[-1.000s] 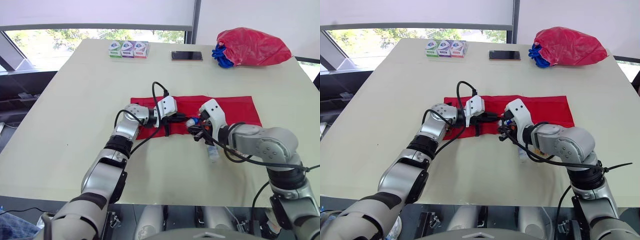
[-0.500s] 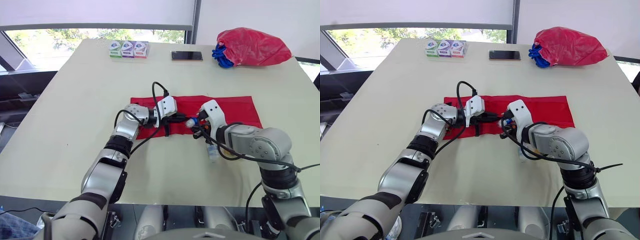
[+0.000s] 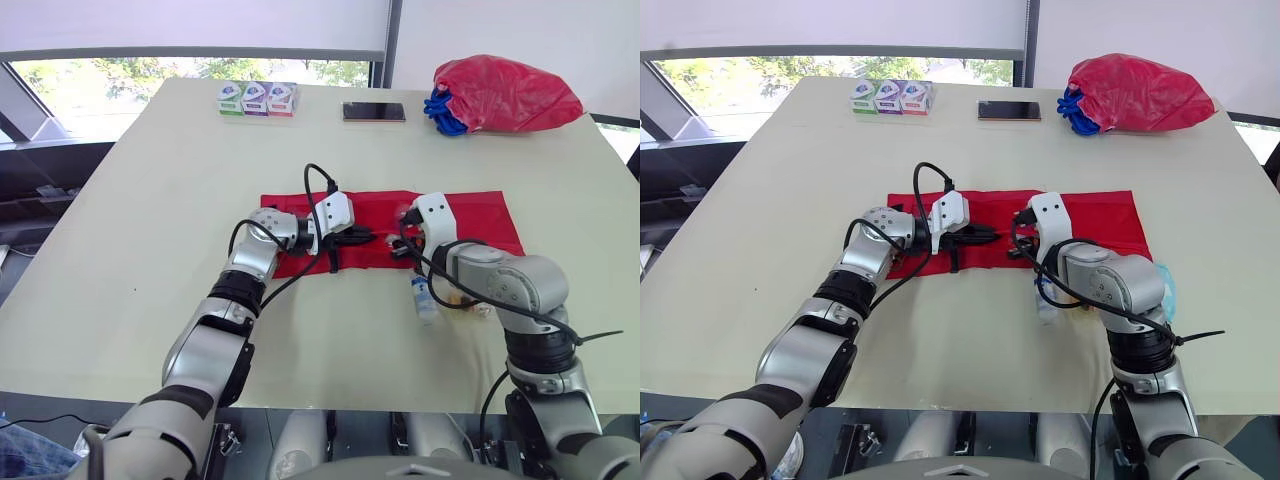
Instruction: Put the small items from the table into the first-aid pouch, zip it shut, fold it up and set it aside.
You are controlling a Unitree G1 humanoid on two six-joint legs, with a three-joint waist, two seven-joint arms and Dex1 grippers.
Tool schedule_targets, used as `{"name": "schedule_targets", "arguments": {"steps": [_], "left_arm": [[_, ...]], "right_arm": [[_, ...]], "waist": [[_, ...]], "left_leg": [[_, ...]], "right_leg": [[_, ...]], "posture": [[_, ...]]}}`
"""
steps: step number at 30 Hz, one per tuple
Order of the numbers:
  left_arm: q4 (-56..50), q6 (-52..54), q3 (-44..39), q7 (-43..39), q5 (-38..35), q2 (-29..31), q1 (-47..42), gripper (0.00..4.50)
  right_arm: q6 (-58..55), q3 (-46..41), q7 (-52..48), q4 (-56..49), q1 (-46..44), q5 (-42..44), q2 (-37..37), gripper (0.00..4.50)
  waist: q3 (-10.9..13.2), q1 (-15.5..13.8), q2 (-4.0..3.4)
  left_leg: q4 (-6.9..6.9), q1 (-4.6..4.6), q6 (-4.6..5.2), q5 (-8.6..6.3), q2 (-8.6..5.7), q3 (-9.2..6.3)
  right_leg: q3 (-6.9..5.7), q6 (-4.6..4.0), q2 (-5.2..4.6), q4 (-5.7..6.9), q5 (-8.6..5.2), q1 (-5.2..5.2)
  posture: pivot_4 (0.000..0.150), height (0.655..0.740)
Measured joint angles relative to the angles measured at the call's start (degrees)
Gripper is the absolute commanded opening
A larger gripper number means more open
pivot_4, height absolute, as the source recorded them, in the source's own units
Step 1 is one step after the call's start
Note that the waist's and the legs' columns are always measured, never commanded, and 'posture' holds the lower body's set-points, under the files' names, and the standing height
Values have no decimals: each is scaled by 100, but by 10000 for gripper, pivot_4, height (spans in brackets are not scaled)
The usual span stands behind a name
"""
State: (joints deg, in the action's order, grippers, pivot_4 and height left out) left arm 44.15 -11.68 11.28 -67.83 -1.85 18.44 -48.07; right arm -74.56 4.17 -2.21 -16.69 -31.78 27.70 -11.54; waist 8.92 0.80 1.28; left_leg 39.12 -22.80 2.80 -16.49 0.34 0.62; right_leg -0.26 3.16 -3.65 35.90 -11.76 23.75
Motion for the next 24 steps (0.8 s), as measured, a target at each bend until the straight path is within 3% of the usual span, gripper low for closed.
{"name": "schedule_targets", "arguments": {"steps": [24], "left_arm": [[-2, 2, -1, -55, 0, 30, 0, 0]], "right_arm": [[1159, 241, -64, 453, 113, -1081, 298, 930]], "waist": [[0, 6, 0]], "left_leg": [[0, 1, -1, 0, -2, 0]], "right_leg": [[0, 0, 1, 0, 0, 0]], "posture": [[1500, 7400]]}}
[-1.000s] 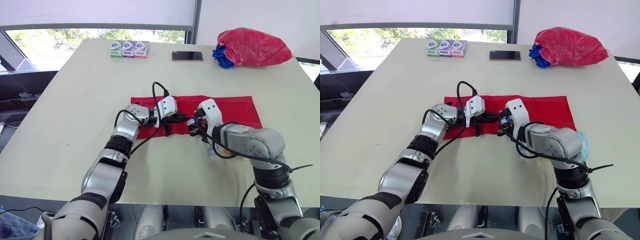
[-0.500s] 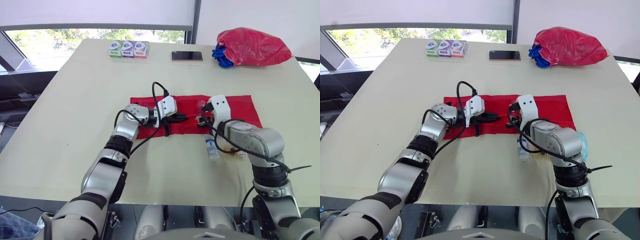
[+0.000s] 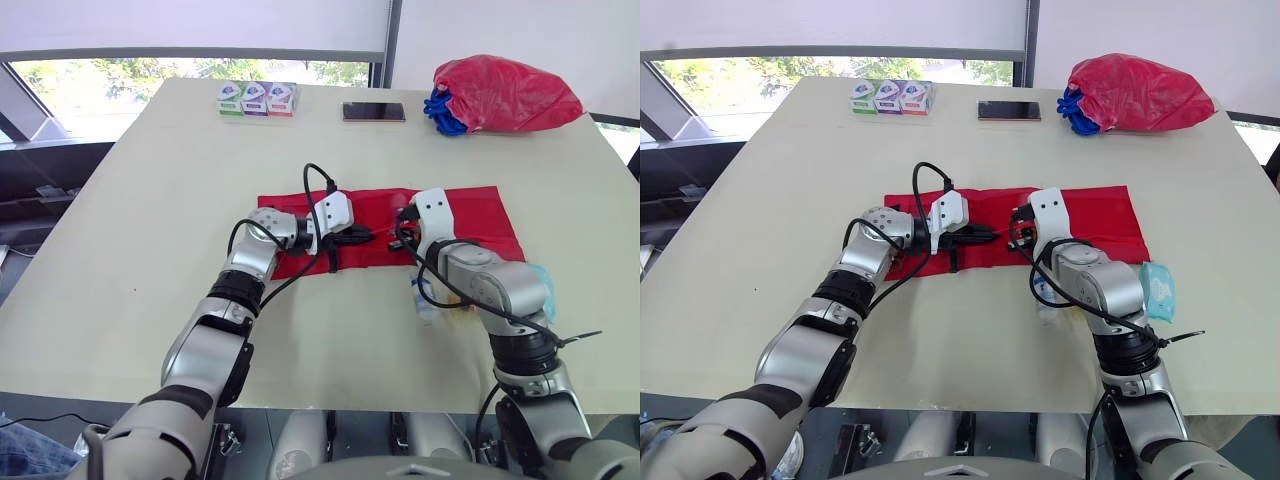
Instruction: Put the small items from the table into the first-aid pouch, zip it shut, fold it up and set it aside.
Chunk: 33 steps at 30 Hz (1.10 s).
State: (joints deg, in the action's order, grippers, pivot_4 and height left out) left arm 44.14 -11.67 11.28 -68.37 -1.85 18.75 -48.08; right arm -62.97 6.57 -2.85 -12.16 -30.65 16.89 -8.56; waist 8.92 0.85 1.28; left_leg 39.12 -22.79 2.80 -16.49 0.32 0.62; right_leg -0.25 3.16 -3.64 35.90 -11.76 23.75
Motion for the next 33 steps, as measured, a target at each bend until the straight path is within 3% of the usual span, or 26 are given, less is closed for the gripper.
{"name": "schedule_targets", "arguments": {"steps": [23, 33], "left_arm": [[140, -53, 0, -9, 16, 29, -6, 0], [419, -212, -2, 4, 62, 64, -164, 0]], "right_arm": [[208, -32, -177, -77, 247, -341, 80, 930], [277, -81, -808, -1035, 779, -72, -322, 930]], "waist": [[0, 0, 0], [0, -6, 0]], "left_leg": [[0, 0, 0, 0, -1, 1], [0, 0, 0, 0, -2, -1]], "right_leg": [[0, 0, 0, 1, 0, 0], [0, 0, 1, 0, 0, -1]], "posture": [[1500, 7400], [1500, 7400]]}}
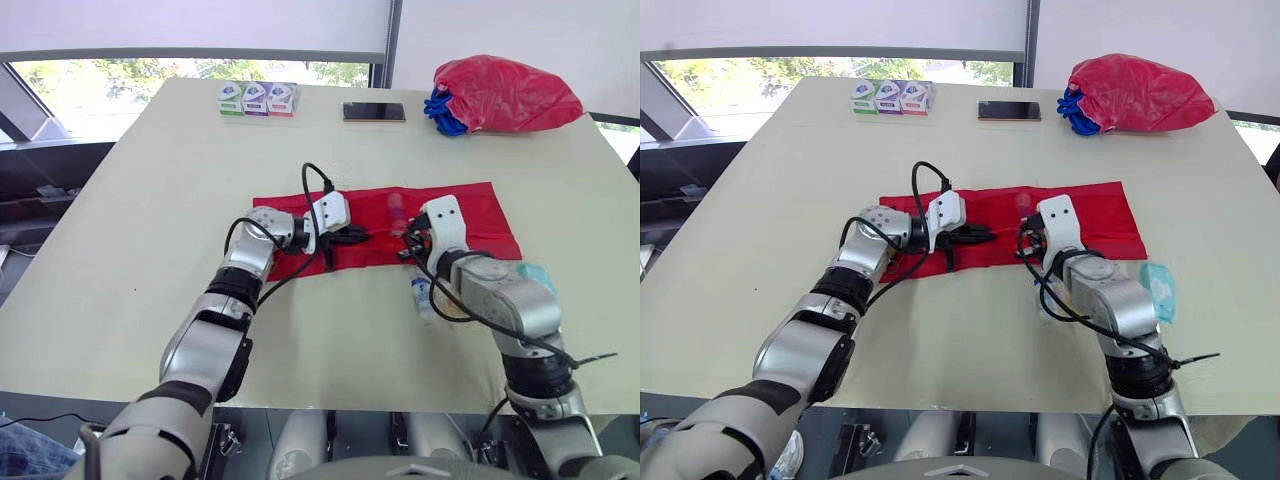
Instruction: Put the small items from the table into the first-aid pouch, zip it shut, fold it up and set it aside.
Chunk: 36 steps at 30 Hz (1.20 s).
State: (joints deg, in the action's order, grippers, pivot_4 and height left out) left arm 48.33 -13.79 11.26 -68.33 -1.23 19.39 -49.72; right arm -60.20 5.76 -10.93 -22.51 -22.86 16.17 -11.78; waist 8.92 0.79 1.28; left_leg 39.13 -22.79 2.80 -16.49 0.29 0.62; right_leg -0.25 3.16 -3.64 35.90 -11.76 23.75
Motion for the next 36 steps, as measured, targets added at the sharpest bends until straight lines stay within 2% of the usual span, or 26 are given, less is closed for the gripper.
{"name": "schedule_targets", "arguments": {"steps": [5, 9, 12, 17, 20, 26, 29, 32, 36], "left_arm": [[242, -128, 0, 44, 4, 0, -102, 0], [352, -204, -2, 59, 7, 29, -137, 0], [409, -237, 0, 58, 7, 19, -147, 0], [476, -304, -4, 54, 6, 59, -163, 0], [493, -340, -3, 48, 6, 63, -178, 0], [550, -369, -8, 39, 6, 119, -190, 0], [599, -402, -10, 25, 5, 125, -195, 0], [626, -415, -8, -21, 5, 85, -199, 0], [638, -423, -7, -24, 6, 56, -201, 0]], "right_arm": [[452, -212, -771, -1024, 625, 430, -644, 930], [759, -487, -1143, -1271, 1202, 493, -1154, 930], [1062, -692, -1488, -1403, 1554, 598, -1478, 9056], [1563, -1212, -2057, -1661, 2243, 922, -1878, 34151], [1806, -1686, -2599, -2054, 2895, 1452, -2082, 44809], [2009, -2645, -3262, -2338, 3750, 2161, -2359, 44809], [2310, -3613, -3868, -2372, 4370, 2496, -2598, 44809], [2704, -4997, -4861, -1975, 5089, 2836, -3000, 44809], [3035, -5618, -5484, -1506, 5233, 2918, -3212, 44809]], "waist": [[-1, -11, 1], [-1, -16, 2], [0, -14, 2], [0, -15, 4], [0, -39, 5], [2, -56, 10], [0, -68, 16], [2, -126, 18], [1, -139, 19]], "left_leg": [[4, 1, 0, 0, 0, 0], [7, 2, 0, 0, -1, 1], [7, 4, 0, 0, 0, -1], [11, 6, 0, 0, 2, 0], [12, 6, 0, 0, 4, -5], [20, 4, 1, -1, 5, 0], [22, 13, 1, 0, 9, 3], [21, 14, 1, -1, 8, 8], [21, 16, 1, -1, 9, 13]], "right_leg": [[-1, 1, 0, -1, 0, -2], [0, 1, 0, -1, 0, -6], [0, 1, 1, -1, -1, -8], [0, 2, 2, -1, -1, -11], [-3, 1, 3, -2, -2, -14], [0, 3, -1, -4, -1, -16], [2, 3, 4, -1, -1, -19], [6, 3, 4, -4, -1, -20], [10, 3, 3, -3, -1, -19]], "posture": [[1500, 7400], [1500, 7400], [1500, 7400], [1500, 7400], [1500, 7400], [1500, 7400], [1500, 7400], [1500, 7400], [1500, 7400]]}}
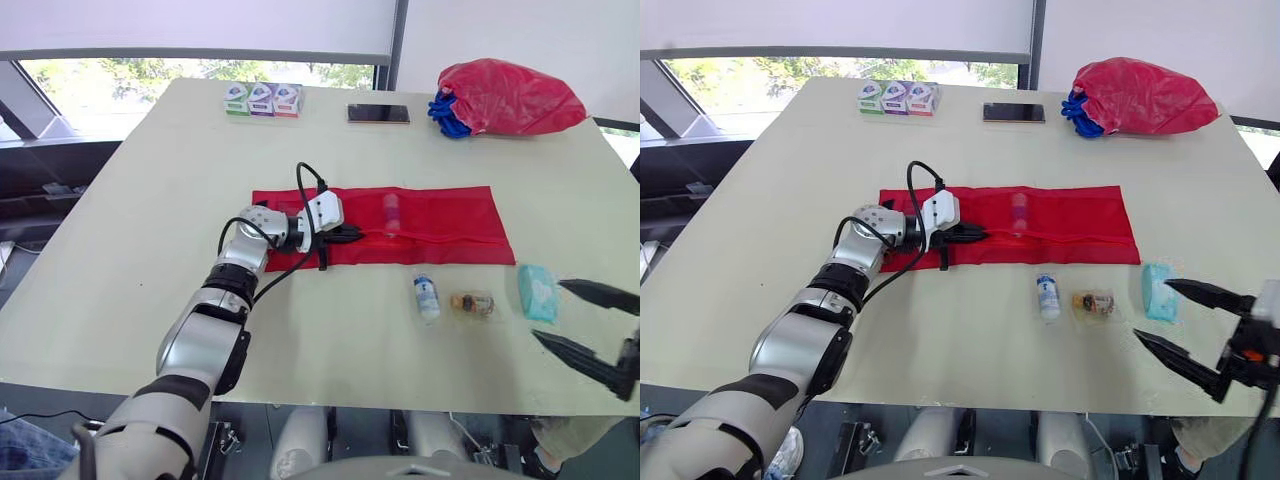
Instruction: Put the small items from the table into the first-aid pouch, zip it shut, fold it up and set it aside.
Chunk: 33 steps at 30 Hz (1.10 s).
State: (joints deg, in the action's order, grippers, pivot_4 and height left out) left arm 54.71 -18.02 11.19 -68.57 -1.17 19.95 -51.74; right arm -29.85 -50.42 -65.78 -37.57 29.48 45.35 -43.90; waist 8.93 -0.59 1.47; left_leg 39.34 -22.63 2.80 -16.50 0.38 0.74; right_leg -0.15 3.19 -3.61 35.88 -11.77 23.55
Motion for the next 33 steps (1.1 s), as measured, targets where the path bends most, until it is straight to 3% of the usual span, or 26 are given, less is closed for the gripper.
{"name": "schedule_targets", "arguments": {"steps": [7, 15, 25, 29, 33], "left_arm": [[50, -18, 0, -13, 3, -12, -5, 0], [69, -29, 0, -39, 8, -15, -14, 0], [70, -31, 1, -40, 71, -49, -18, 0], [68, -32, -1, -38, 103, -76, -32, 0], [61, -32, -5, -35, 102, -106, -33, 0]], "right_arm": [[498, -936, -1156, 1145, 187, 27, -411, 44809], [524, -806, -1188, 1198, -22, 117, -529, 44809], [144, 1509, 791, -250, -572, -538, -214, 44809], [-348, 3147, 1811, -647, -1339, -976, -104, 44809], [-739, 4156, 2447, -696, -1764, -1390, -31, 44809]], "waist": [[1, -24, 1], [0, -25, 1], [0, -24, -1], [-1, -21, 4], [-1, -35, 4]], "left_leg": [[-2, -1, 1, 0, 1, -1], [-1, -1, 0, 0, 2, 0], [3, -2, 0, 0, 0, -1], [5, -3, -1, 0, 0, -3], [6, -8, -1, 0, -3, -4]], "right_leg": [[1, -1, -1, -2, 0, 1], [1, -1, -3, -1, 0, 1], [1, -1, -5, 1, 0, 2], [-1, -2, -4, 2, 0, 3], [-2, -2, -6, 1, 0, 3]], "posture": [[1500, 7400], [1500, 7400], [1500, 7400], [1500, 7400], [1500, 7400]]}}
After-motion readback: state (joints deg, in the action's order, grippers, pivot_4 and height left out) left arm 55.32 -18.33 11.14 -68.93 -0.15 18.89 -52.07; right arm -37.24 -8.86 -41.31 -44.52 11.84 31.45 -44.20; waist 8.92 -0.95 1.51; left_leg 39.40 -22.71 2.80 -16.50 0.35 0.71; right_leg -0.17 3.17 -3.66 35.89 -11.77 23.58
